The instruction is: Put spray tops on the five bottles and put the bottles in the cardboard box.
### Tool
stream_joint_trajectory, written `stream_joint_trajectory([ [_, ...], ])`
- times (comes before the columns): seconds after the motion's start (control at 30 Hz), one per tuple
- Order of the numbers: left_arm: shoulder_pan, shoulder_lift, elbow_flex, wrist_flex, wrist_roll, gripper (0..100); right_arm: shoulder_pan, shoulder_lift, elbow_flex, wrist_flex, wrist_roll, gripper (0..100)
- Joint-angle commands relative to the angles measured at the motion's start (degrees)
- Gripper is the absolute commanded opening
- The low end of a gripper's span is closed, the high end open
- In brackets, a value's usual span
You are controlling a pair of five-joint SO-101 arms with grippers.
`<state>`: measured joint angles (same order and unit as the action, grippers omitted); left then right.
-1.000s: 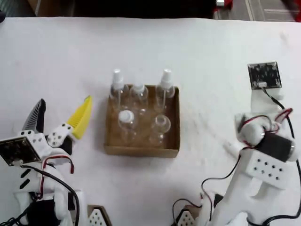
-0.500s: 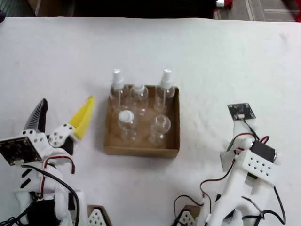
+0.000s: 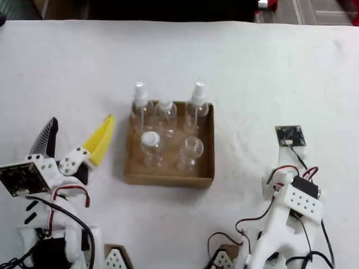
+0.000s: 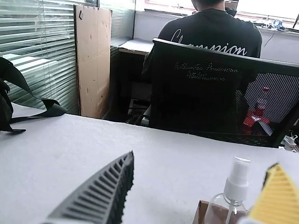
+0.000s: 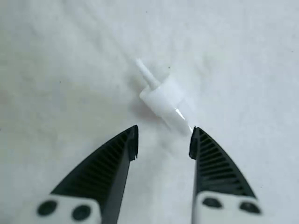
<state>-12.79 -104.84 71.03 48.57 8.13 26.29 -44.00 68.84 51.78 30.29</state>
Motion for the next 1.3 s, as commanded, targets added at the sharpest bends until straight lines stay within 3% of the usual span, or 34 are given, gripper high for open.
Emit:
stream_joint_trajectory([
  [0.0,0.7,0.1,-0.4,-0.3,0.7,40,0.1,0.6,-0.5,-2.1,-2.6,15.5],
  [0.13,0.7,0.1,-0.4,-0.3,0.7,40,0.3,7.4,-1.9,-2.1,-2.7,15.5],
  [0.6,0.7,0.1,-0.4,-0.3,0.7,40,6.9,40.6,-26.9,0.3,-4.7,15.5],
  [0.9,0.7,0.1,-0.4,-0.3,0.7,40,9.7,31.3,-27.2,9.9,5.2,11.9],
  [1.03,0.7,0.1,-0.4,-0.3,0.7,40,9.6,25.0,-27.1,11.2,5.8,11.6],
  [1.27,0.7,0.1,-0.4,-0.3,0.7,40,9.3,28.5,-27.1,11.4,6.0,11.5],
])
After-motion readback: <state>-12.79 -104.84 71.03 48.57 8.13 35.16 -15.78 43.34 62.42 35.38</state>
